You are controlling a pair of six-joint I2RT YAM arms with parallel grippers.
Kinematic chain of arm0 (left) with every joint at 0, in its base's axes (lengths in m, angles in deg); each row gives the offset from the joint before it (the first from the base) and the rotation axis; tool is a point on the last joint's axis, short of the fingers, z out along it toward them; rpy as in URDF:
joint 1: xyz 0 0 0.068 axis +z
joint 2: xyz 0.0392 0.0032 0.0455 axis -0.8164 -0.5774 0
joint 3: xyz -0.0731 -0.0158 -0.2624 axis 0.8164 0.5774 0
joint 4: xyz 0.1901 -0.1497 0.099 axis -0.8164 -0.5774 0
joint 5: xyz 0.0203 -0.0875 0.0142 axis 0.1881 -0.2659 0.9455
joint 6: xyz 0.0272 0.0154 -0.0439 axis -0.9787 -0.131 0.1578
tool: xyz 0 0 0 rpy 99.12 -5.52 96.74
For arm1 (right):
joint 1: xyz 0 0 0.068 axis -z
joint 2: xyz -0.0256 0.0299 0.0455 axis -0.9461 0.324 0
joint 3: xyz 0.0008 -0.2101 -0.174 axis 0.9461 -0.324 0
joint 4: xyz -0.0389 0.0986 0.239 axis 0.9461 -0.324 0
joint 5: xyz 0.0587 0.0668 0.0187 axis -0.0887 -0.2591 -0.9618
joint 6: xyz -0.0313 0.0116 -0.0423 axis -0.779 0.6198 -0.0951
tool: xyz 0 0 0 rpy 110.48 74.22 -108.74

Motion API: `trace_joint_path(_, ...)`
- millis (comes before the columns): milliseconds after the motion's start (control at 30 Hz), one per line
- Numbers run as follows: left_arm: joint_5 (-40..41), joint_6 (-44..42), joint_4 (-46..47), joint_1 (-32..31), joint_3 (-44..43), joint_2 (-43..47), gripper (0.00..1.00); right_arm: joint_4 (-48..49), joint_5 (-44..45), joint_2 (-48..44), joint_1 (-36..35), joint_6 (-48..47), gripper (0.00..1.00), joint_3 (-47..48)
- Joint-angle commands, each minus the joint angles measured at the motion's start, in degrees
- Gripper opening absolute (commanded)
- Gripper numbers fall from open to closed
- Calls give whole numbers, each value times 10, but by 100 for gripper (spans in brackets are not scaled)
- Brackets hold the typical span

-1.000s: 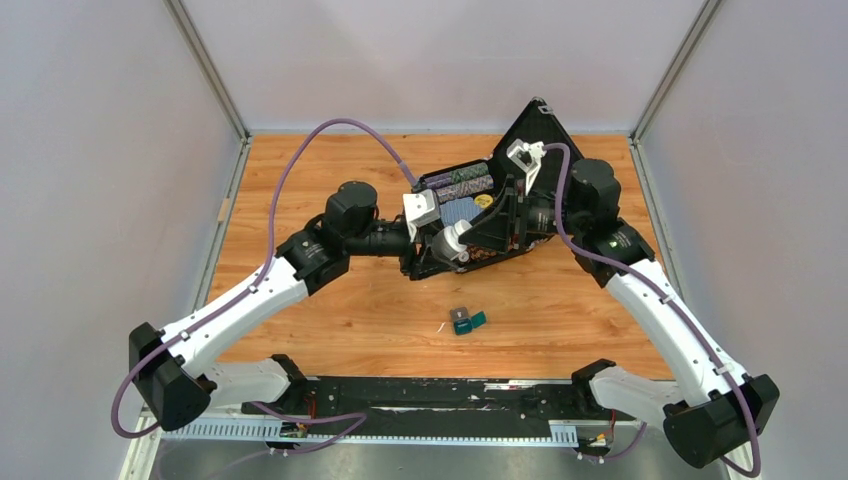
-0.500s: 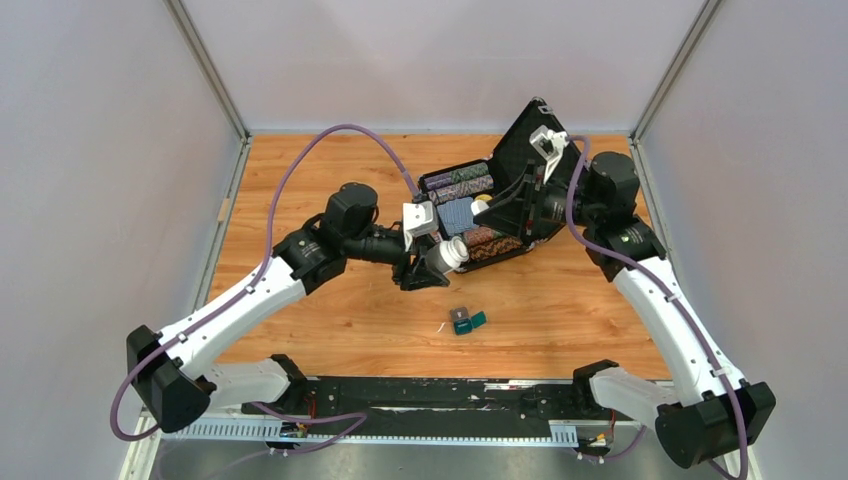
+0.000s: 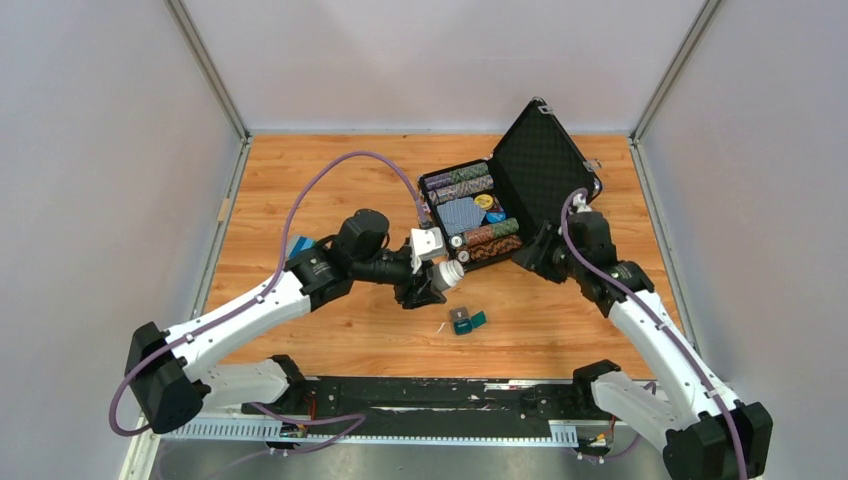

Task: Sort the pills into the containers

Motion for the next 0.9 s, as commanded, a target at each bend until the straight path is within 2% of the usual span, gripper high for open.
trace_joint_path(0,18,2,37,-17,9,-10,0,-66,162,-19,-4,91,36,-55)
trace_joint_path(200,32,21,62,-24,43,-27,0,-40,226,46,-14,113,39,-99)
trace_joint_path(300,45,24,67,-28,63,-43,0,-33,265,82,-26,127,47,-108)
trace_joint_path(467,63,23,62,-41,73,-64,0,1,263,90,-28,133,48,-133)
trace_joint_path(867,74,23,56,-61,84,-99,0,2,281,129,-27,137,55,-136)
